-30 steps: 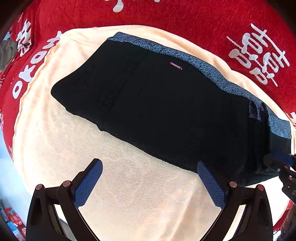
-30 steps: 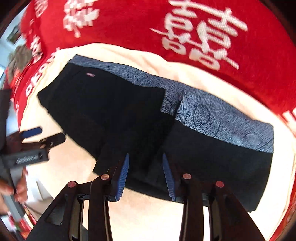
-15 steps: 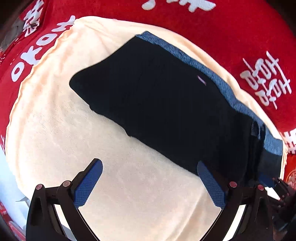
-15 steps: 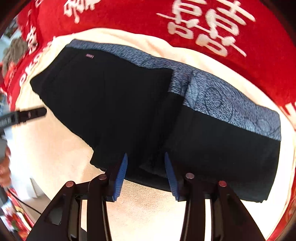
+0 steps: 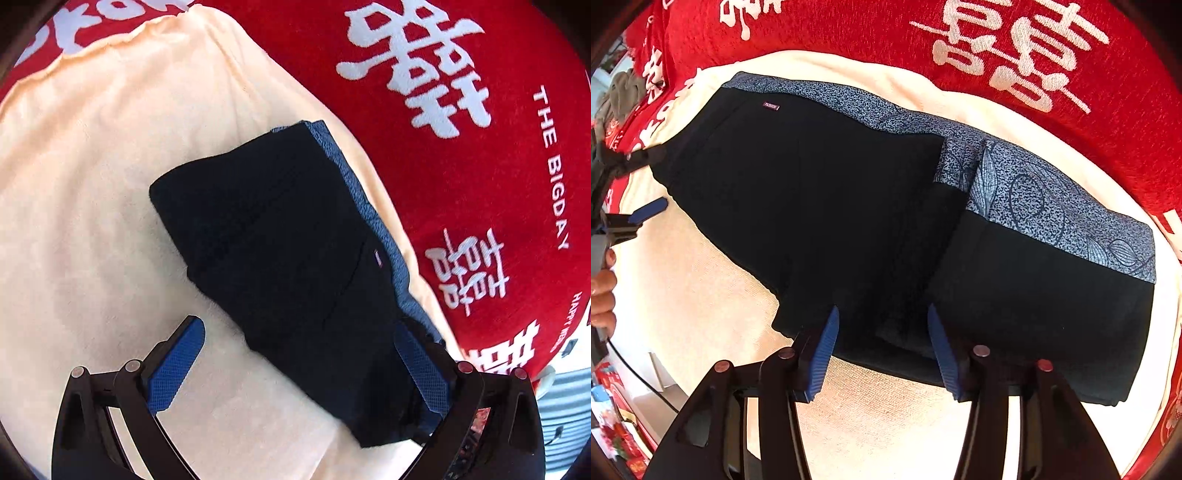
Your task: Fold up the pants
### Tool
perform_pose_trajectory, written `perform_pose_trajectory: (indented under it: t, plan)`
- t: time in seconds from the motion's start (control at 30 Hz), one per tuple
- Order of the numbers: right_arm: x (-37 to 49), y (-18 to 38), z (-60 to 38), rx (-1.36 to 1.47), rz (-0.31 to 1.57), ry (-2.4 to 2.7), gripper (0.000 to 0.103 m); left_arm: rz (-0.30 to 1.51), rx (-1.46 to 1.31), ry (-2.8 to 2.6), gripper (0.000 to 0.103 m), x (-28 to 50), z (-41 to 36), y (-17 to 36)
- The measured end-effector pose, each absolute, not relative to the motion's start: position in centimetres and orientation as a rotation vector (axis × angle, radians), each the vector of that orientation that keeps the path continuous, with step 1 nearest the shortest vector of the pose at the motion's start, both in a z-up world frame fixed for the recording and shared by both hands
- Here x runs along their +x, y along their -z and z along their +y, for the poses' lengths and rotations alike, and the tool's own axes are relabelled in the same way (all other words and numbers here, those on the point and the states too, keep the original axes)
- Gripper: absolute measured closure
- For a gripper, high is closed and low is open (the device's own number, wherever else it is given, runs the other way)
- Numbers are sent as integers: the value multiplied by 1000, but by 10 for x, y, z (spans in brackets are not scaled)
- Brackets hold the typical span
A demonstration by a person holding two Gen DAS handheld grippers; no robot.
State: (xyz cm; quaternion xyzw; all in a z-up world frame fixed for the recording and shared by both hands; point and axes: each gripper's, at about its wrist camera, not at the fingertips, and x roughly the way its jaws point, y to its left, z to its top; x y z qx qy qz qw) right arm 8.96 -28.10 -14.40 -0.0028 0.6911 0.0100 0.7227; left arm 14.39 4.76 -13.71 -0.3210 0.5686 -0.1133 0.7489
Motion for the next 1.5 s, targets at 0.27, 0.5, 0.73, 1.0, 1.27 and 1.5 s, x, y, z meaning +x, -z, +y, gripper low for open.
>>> perform_pose_trajectory:
  t: [0.27,0.5,0.73,1.0,1.27,1.5]
  plan:
    - [89,147,-281,-19,1519,-35,48,1200,-738,294,0,177,30,131]
    - [94,143,-281,-34,1531,-62,47,1245,-512,154,21,189,-2,137]
    - [154,91,-289,197,1512,-128,38,1169,-201,115,68,179,-27,115]
    - [290,85,-216,357,1670,-393,20,1026,145,155,70,153,-66,91]
    - [350,138,-81,135,1942,-561,20,990,200,185,70,148,-71,78]
    - [330,172,-62,-216,2026,-480,79,1008,205,201,70,145,-77,71]
